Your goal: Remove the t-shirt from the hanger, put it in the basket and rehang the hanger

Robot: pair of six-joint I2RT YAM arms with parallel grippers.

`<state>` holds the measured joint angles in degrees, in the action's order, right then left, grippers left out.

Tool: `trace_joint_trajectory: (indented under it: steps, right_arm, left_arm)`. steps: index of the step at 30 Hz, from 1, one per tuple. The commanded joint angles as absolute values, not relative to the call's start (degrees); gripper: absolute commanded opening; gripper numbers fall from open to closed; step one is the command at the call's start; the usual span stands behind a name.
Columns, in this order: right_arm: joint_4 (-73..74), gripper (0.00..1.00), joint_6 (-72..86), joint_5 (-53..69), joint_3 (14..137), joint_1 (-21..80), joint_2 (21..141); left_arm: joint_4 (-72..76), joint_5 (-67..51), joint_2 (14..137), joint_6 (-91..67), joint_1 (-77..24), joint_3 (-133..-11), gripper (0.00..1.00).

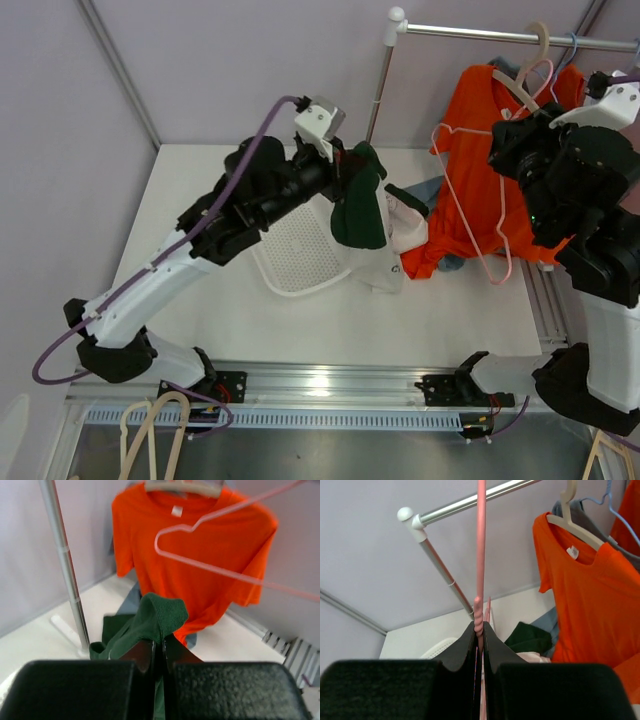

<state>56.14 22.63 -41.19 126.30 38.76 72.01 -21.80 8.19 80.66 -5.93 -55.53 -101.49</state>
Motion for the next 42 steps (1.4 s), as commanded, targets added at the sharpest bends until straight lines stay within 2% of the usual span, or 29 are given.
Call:
trace_joint_trajectory:
  steps: [1, 4, 8, 12, 18, 23, 27, 28, 35, 38, 42]
  right_arm:
    - [52.6, 0.0, 19.0, -41.5, 126.5, 37.2, 75.5]
    - [50.5, 0.0, 18.7, -40.2, 125.9, 35.9, 76.3]
    - [46.2, 0.0, 17.0, -37.5, 123.9, 35.1, 76.9]
    - [40.3, 0.0, 12.2, -33.8, 120.8, 33.1, 77.6]
    - [33.1, 0.0, 8.8, -30.6, 120.3, 29.0, 79.1]
    - [28.8, 0.0, 7.6, -26.1, 120.0, 27.1, 80.2]
    - [26.4, 0.0, 5.6, -24.1, 119.5, 24.9, 82.7]
    - [25.8, 0.0, 4.9, -23.0, 119.4, 24.5, 83.1]
    - [17.9, 0.0, 2.2, -17.7, 116.6, 22.0, 85.3]
    - [16.6, 0.0, 1.2, -16.3, 117.0, 21.3, 87.0]
    - [15.9, 0.0, 0.7, -13.5, 118.7, 20.3, 89.8]
  left_arm:
    - [-22.3, 6.4, 78.5, -4.3, -55.6, -111.5, 0.01]
    - [-25.6, 6.2, 80.0, -2.9, -53.9, -121.4, 0.01]
    - [-32.5, 3.4, 87.0, -4.3, -45.6, -137.8, 0.01]
    - [-29.7, 4.1, 86.2, -2.9, -38.2, -137.6, 0.01]
    - [-27.1, 3.4, 81.0, -2.6, -33.0, -132.6, 0.01]
    - [-27.7, 3.4, 81.8, -1.4, -29.5, -133.1, 0.01]
    - [-23.6, 3.5, 79.5, -2.5, -28.5, -120.7, 0.01]
    - [-20.6, 4.1, 78.8, -2.9, -28.4, -113.1, 0.01]
    - [-15.9, 11.4, 75.6, -10.5, -28.4, -92.4, 0.01]
    - [-18.1, 13.4, 77.7, -15.4, -28.3, -86.2, 0.01]
    - [-30.3, 19.6, 83.7, -24.6, -28.4, -83.2, 0.01]
